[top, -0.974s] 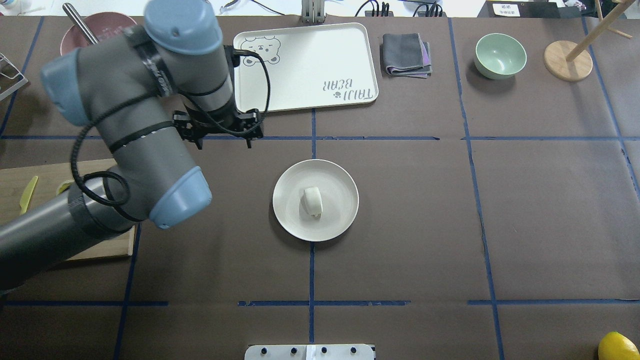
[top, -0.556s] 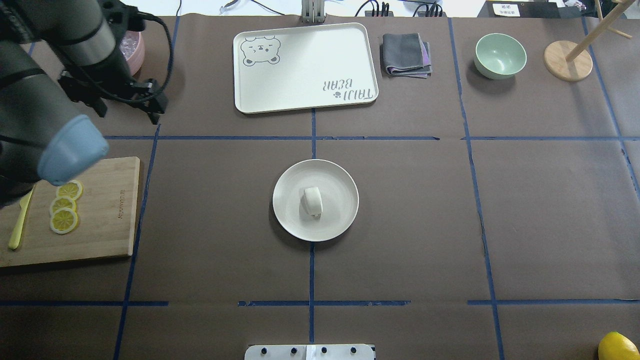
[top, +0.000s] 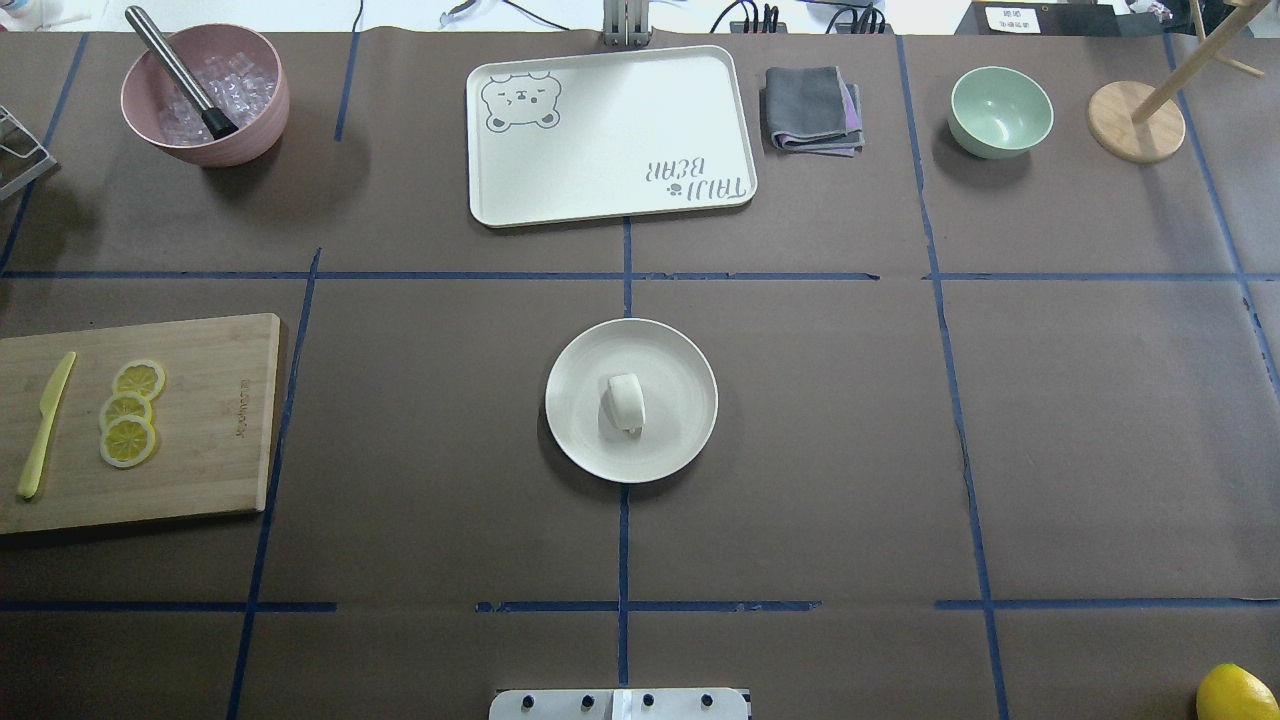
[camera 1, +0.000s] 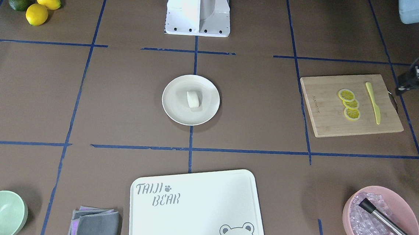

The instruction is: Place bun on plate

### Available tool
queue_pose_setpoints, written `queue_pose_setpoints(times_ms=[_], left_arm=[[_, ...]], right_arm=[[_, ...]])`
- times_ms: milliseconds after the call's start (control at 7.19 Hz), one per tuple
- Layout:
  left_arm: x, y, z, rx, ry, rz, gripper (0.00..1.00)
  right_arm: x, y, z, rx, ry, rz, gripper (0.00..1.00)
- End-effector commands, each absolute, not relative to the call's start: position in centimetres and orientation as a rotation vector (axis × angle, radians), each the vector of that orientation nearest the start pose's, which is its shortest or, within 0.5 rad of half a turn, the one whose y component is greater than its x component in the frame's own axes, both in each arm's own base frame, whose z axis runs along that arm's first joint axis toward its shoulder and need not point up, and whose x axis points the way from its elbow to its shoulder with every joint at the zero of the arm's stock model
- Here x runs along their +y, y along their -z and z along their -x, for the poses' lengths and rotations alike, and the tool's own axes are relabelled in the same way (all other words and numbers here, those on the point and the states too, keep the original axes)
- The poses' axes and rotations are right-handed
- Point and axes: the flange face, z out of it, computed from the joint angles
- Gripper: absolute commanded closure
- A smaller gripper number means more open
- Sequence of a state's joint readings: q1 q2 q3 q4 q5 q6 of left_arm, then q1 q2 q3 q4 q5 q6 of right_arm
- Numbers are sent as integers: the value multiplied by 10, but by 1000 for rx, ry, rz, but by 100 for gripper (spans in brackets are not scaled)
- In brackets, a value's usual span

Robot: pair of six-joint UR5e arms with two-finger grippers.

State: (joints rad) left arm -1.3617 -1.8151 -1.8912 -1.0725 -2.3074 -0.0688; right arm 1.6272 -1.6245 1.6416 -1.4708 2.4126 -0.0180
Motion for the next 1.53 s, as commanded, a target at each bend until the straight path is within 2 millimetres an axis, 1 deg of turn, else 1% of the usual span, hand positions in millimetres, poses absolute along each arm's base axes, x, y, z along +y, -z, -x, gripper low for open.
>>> queue_pose_setpoints(times_ms=[0,139,278,417,556,974,1113,1391], left_arm=[[-501,-549,27,778,-133,40,0],[-496,-595,31,803,-115,50,0],[-500,-636,45,844,-88,21,0],[-503,-652,47,850,-92,-17,0],[-503,-652,57,845,-78,-34,0],[-496,-666,58,843,-68,-11,0],[-495,-668,58,841,-66,-8,0],[-492,-671,59,837,-71,-7,0]], right_arm=[[-473,-632,-86,-835,16,-147,0],[-473,-632,-86,-834,17,-147,0],[-473,-632,-86,-833,19,-150,0],[-474,-631,-86,-833,20,-151,0],[-474,-630,-86,-832,21,-154,0],[-475,-627,-87,-828,23,-160,0],[-475,-630,-87,-820,22,-156,0],[-475,-630,-87,-815,22,-157,0]])
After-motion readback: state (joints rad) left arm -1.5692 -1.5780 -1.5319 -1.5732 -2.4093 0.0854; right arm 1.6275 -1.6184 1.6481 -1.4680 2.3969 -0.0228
